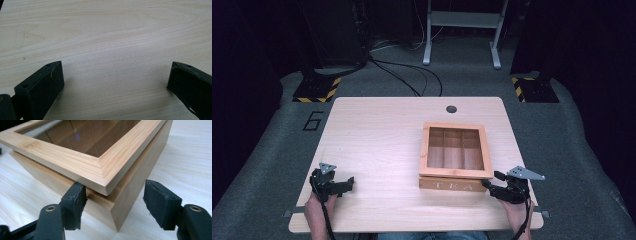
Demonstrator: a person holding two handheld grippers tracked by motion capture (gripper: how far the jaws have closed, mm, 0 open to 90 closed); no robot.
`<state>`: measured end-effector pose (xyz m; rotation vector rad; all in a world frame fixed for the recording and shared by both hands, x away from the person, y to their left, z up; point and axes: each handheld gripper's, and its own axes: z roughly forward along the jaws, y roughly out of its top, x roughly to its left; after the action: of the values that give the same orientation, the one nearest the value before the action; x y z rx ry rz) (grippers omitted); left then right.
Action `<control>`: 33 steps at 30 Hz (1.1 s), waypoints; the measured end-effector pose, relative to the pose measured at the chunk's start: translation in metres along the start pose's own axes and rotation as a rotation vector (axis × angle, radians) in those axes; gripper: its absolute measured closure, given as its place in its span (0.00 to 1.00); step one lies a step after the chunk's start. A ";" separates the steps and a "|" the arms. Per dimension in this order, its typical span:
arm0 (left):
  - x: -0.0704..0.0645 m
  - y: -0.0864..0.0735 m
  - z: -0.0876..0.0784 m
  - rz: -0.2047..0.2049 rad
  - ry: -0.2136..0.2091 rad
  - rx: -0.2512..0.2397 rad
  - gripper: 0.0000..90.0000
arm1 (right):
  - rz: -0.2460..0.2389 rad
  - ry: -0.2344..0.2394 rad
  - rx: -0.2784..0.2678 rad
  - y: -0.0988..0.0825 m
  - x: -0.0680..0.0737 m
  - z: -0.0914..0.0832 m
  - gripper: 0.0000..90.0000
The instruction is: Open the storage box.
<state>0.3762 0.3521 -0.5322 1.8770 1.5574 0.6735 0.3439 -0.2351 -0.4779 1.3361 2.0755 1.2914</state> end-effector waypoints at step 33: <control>0.000 0.000 0.000 0.000 0.001 -0.001 0.01 | -0.015 -0.257 0.181 -0.049 -0.044 0.006 0.04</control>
<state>0.3760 0.3521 -0.5322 1.8764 1.5575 0.6745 0.3434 -0.2761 -0.5296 1.4726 2.0537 0.8887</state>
